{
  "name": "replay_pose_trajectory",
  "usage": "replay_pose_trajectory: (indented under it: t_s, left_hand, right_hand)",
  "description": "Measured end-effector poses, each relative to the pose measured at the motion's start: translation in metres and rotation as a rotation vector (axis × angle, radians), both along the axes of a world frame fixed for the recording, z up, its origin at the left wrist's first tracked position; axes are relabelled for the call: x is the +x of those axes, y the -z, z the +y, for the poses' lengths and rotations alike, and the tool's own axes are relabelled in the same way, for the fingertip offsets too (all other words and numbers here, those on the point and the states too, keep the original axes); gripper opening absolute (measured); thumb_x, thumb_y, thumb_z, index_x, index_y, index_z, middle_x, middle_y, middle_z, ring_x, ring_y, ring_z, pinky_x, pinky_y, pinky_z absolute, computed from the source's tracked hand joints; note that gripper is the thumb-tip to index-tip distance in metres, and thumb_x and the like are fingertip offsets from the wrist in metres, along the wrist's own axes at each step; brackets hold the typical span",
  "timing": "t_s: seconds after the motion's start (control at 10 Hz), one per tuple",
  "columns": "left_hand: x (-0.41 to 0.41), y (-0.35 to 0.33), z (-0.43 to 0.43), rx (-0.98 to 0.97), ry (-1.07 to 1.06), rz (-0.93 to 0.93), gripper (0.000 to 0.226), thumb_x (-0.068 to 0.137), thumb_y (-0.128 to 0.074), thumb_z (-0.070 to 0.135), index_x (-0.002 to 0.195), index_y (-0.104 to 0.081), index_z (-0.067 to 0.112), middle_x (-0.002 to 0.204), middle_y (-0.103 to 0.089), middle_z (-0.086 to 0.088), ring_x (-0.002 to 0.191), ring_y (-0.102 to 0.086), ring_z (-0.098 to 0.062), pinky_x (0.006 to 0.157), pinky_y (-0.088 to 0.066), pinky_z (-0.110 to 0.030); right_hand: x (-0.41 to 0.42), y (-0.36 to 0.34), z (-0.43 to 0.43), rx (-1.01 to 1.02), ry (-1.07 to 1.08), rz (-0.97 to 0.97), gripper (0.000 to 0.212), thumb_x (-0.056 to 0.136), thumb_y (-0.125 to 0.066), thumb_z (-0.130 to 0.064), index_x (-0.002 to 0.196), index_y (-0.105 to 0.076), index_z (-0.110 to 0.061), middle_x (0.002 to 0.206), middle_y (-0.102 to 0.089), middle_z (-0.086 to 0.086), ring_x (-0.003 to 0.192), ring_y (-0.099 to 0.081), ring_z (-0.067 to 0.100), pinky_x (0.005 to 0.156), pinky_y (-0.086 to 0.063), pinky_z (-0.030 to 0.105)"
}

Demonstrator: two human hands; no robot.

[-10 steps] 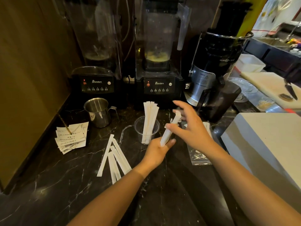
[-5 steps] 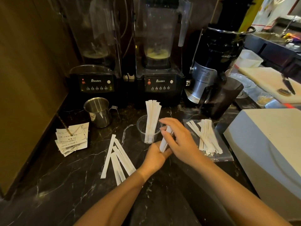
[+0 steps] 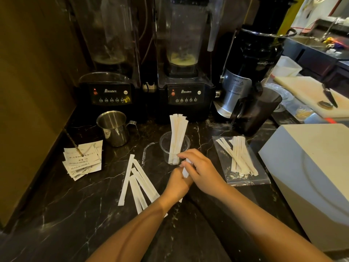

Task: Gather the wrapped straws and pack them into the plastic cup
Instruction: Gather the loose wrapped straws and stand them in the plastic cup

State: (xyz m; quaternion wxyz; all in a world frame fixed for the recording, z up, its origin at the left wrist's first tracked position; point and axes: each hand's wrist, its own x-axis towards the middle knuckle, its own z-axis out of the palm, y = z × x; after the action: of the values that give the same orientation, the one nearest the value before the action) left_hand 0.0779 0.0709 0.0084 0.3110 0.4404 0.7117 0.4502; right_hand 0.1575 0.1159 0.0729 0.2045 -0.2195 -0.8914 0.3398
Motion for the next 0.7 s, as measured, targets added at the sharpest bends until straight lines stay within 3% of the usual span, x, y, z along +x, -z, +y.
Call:
replay_pose_trajectory:
  t_s: [0.1,0.2,0.3,0.4,0.5,0.6,0.7]
  left_hand:
    - [-0.008,-0.011,-0.005,0.071,-0.088,-0.019,0.028,0.089,-0.044,0.006,0.110,-0.051,-0.010,0.090,-0.061,-0.005,0.078,-0.062,0.000,0.060,-0.043,-0.002]
    - [-0.011,-0.025,-0.011,0.101,-0.141,-0.147,0.023,0.090,-0.044,0.009,0.105,-0.057,-0.001,0.098,-0.065,-0.017,0.097,-0.061,-0.029,0.065,-0.044,-0.011]
    - [-0.023,-0.037,-0.023,0.163,-0.156,-0.155,0.017,0.090,-0.046,0.013,0.095,-0.061,0.009,0.078,-0.060,0.008,0.079,-0.059,-0.006,0.062,-0.044,-0.010]
    - [-0.043,-0.050,-0.040,0.140,-0.199,-0.326,0.015,0.089,-0.047,0.024,0.082,-0.060,0.022,0.063,-0.055,0.006,0.057,-0.056,-0.007,0.049,-0.042,-0.015]
    - [-0.067,-0.056,-0.061,0.136,-0.270,-0.464,0.016,0.088,-0.049,0.029,0.079,-0.052,0.016,0.056,-0.039,0.003,0.042,-0.039,-0.003,0.042,-0.034,-0.014]
    - [-0.090,-0.057,-0.082,0.109,-0.349,-0.519,0.021,0.088,-0.049,0.031,0.076,-0.050,0.014,0.052,-0.035,0.005,0.040,-0.035,-0.003,0.042,-0.033,-0.013]
    - [-0.108,-0.056,-0.101,0.089,-0.409,-0.589,0.025,0.089,-0.049,0.030,0.066,-0.048,0.018,0.048,-0.031,0.006,0.042,-0.029,-0.004,0.042,-0.029,-0.016]
  right_hand:
    - [-0.007,-0.007,-0.001,-0.013,-0.007,-0.005,0.029,0.093,-0.042,-0.011,0.120,-0.053,-0.008,0.120,-0.053,0.010,0.103,-0.045,0.006,0.083,-0.031,-0.001]
    - [-0.018,-0.018,-0.004,-0.060,-0.022,0.036,0.030,0.092,-0.045,-0.013,0.121,-0.052,-0.012,0.118,-0.052,0.005,0.105,-0.044,0.004,0.084,-0.034,0.003]
    - [-0.034,-0.032,-0.010,-0.122,-0.068,0.081,0.035,0.091,-0.048,-0.021,0.126,-0.046,-0.020,0.113,-0.047,-0.006,0.102,-0.045,0.001,0.081,-0.038,0.007]
    - [-0.054,-0.043,-0.016,-0.239,-0.055,0.132,0.039,0.092,-0.044,-0.026,0.130,-0.039,-0.019,0.116,-0.045,-0.004,0.103,-0.046,0.004,0.083,-0.040,0.013]
    - [-0.075,-0.044,-0.023,-0.382,0.025,0.160,0.039,0.094,-0.038,-0.030,0.129,-0.039,-0.016,0.114,-0.046,-0.001,0.108,-0.048,0.015,0.091,-0.041,0.029]
    - [-0.094,-0.028,-0.028,-0.416,0.086,0.074,0.040,0.094,-0.039,-0.033,0.127,-0.039,-0.012,0.111,-0.050,0.001,0.102,-0.049,0.016,0.087,-0.041,0.031]
    - [-0.112,-0.003,-0.034,-0.377,0.158,-0.105,0.049,0.088,-0.051,-0.034,0.127,-0.039,-0.007,0.106,-0.057,0.007,0.093,-0.051,0.016,0.078,-0.040,0.031]
